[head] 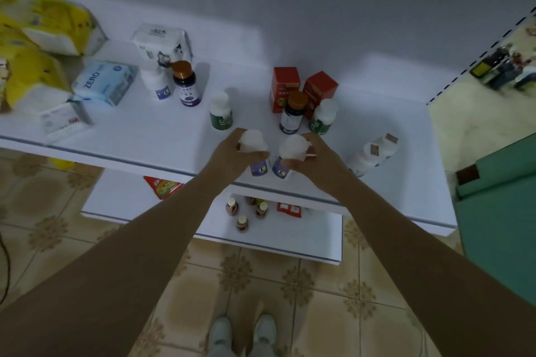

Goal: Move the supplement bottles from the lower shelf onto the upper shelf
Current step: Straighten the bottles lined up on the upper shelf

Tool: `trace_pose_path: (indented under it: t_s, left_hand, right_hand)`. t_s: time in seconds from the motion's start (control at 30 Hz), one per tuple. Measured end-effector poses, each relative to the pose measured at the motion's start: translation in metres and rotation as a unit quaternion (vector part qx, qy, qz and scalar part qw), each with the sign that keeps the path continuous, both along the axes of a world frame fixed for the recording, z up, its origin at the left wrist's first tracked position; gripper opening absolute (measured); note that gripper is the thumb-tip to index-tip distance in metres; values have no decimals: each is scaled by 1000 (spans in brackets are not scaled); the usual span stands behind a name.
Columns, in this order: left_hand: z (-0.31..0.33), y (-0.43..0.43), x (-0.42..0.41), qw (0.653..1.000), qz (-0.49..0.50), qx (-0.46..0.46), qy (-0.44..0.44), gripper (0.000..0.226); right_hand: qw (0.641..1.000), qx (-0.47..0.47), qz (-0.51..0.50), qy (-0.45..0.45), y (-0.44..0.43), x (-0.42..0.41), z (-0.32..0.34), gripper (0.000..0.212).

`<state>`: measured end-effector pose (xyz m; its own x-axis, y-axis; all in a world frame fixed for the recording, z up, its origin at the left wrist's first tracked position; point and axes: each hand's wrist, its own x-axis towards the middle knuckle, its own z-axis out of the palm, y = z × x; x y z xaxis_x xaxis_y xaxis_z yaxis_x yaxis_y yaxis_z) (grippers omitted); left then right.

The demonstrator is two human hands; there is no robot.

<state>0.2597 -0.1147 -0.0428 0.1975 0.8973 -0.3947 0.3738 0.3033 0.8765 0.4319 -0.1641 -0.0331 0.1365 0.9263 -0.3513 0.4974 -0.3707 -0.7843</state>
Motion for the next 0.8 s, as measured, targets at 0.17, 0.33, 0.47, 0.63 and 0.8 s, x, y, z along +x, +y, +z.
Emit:
trace_pose_path:
  t_s: [0.17, 0.33, 0.47, 0.63, 0.8]
  left_hand:
    - [41, -22, -16, 993, 16, -44, -109, 41]
    - [88, -42, -32, 976, 26, -72, -205, 27]
    - [123, -62, -52, 957, 0, -60, -285, 29]
    - [166, -88, -95, 945, -42, -22, -325, 18]
    - [208, -122, -147, 942, -97, 12, -321, 30]
  right_hand:
    - [990, 3, -6, 138, -16, -1, 45, 46]
    - [966, 19, -30, 255, -32, -23, 90, 35]
    - [950, 41, -48, 305, -49, -54, 122, 28]
    - [933, 87, -58, 345, -93, -109, 169, 39]
    - [931, 152, -35, 330, -140, -167, 213, 43]
